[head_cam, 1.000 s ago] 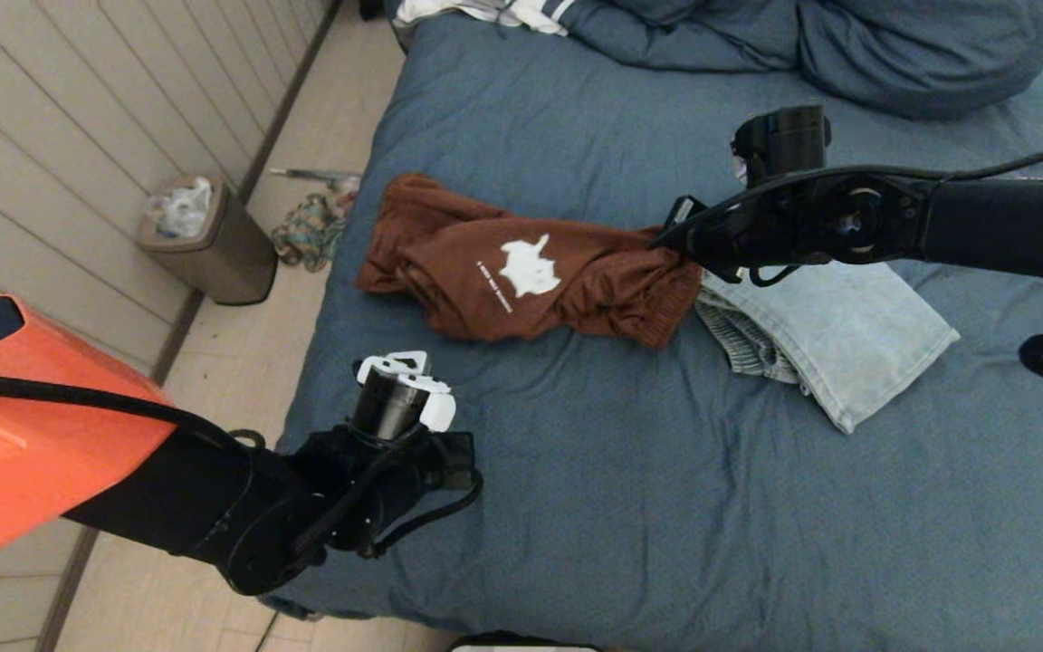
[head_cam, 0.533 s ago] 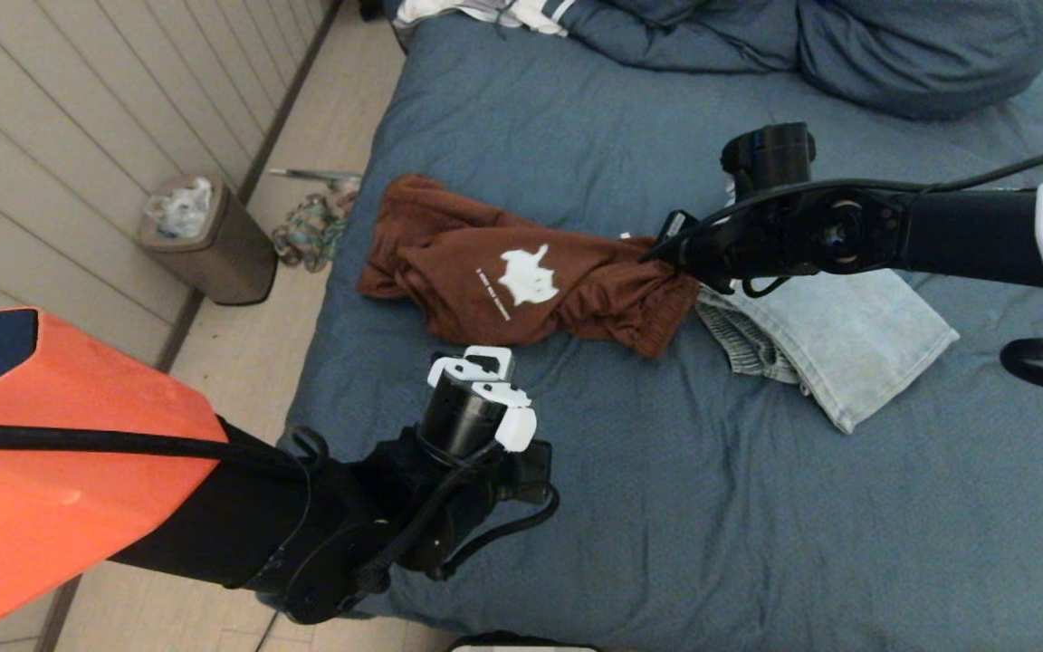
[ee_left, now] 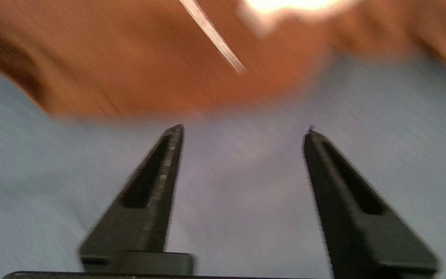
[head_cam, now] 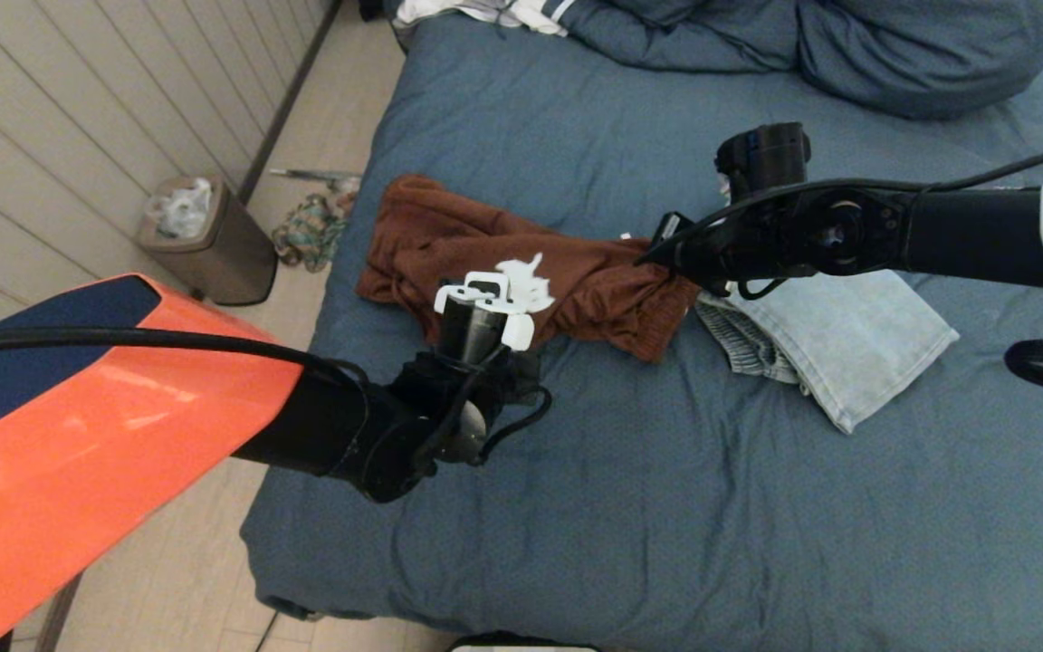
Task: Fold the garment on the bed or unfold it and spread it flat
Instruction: Unford the brown shorts
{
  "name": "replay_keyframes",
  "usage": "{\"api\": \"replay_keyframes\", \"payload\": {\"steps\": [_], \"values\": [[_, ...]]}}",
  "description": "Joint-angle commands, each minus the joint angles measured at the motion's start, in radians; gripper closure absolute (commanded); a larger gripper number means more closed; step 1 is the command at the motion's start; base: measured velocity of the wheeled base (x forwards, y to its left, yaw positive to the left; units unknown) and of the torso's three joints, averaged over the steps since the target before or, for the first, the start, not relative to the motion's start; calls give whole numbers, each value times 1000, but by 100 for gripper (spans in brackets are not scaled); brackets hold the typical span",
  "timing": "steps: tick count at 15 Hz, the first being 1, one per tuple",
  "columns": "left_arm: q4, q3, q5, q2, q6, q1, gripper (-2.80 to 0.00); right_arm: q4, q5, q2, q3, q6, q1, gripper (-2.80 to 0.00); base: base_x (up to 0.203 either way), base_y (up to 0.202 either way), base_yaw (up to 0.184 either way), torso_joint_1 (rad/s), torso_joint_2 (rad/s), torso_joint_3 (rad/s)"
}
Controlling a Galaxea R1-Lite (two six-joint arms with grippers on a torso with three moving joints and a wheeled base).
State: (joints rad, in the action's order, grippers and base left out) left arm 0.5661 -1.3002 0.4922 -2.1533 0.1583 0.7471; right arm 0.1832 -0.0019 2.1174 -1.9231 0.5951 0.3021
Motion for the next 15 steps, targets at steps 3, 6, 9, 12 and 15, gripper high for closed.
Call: {"api": "replay_keyframes", "payload": {"steps": [3, 6, 9, 12, 15], "values": [[15, -151, 22, -137, -47, -70, -280, -1, 0, -20, 11, 3, 8, 0, 0, 0, 0, 0, 0, 0], [15, -211, 27, -168, -72, -72, -280, -2, -1, -28, 12, 3, 8, 0, 0, 0, 0, 0, 0, 0], [15, -206, 39, -163, -71, -72, 0, -4, -1, -27, 10, 3, 8, 0, 0, 0, 0, 0, 0, 0], [11, -166, 40, -98, -70, -64, 0, 2, -1, -33, 12, 6, 8, 0, 0, 0, 0, 0, 0, 0], [7, -64, 31, -5, -67, -27, 0, 2, -1, -53, 31, 9, 8, 0, 0, 0, 0, 0, 0, 0]]}}
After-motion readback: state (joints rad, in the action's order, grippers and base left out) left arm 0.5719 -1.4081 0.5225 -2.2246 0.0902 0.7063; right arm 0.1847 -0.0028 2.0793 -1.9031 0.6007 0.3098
